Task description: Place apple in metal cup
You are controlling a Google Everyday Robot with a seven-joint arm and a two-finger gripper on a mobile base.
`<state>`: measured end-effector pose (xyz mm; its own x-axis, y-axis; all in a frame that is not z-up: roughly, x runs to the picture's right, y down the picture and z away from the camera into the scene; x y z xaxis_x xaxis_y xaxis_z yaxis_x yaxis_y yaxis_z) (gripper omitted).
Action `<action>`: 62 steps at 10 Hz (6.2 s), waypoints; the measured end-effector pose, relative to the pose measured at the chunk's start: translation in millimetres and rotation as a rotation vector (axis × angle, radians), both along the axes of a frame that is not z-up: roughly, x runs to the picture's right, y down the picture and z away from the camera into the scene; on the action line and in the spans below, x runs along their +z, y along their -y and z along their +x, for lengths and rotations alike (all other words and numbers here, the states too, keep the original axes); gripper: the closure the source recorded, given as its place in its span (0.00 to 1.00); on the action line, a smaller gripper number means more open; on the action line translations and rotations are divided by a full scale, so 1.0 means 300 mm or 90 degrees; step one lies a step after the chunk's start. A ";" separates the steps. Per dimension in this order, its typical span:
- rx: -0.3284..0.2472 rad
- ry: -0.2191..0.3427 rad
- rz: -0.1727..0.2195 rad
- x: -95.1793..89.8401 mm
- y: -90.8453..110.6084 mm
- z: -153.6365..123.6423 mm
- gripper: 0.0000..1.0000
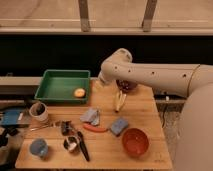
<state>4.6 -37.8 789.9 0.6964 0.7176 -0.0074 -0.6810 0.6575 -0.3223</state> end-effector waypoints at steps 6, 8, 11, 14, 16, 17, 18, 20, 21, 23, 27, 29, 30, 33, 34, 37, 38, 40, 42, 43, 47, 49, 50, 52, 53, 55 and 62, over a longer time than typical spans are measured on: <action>-0.008 0.009 0.004 0.010 0.002 -0.017 0.20; -0.023 0.031 0.011 0.041 0.029 -0.088 0.20; -0.036 0.090 0.013 0.109 0.079 -0.263 0.20; -0.042 0.139 0.014 0.159 0.103 -0.354 0.20; -0.042 0.158 0.010 0.195 0.097 -0.373 0.20; -0.043 0.163 0.006 0.206 0.092 -0.383 0.20; -0.047 0.178 -0.001 0.221 0.081 -0.410 0.20; -0.052 0.201 -0.007 0.229 0.073 -0.426 0.20; -0.051 0.201 -0.007 0.230 0.072 -0.423 0.20; -0.054 0.202 -0.008 0.229 0.070 -0.434 0.20; -0.047 0.212 -0.034 0.302 0.013 -0.468 0.20; -0.046 0.218 -0.045 0.337 -0.017 -0.486 0.20; -0.044 0.220 -0.051 0.354 -0.032 -0.492 0.20; -0.042 0.223 -0.075 0.405 -0.081 -0.508 0.20; -0.040 0.222 -0.079 0.418 -0.085 -0.508 0.20; -0.032 0.213 -0.091 0.474 -0.087 -0.497 0.20; -0.029 0.211 -0.092 0.485 -0.079 -0.494 0.20; -0.029 0.207 -0.096 0.511 -0.071 -0.487 0.20; -0.028 0.200 -0.109 0.543 -0.078 -0.480 0.20; -0.030 0.201 -0.114 0.551 -0.087 -0.483 0.20; -0.037 0.203 -0.131 0.550 -0.122 -0.495 0.20; -0.044 0.203 -0.136 0.537 -0.133 -0.500 0.20; -0.047 0.202 -0.139 0.531 -0.141 -0.502 0.20; -0.047 0.194 -0.148 0.521 -0.160 -0.487 0.20; -0.046 0.192 -0.151 0.518 -0.166 -0.484 0.20; -0.046 0.190 -0.156 0.515 -0.173 -0.479 0.20; -0.056 0.189 -0.173 0.520 -0.189 -0.471 0.76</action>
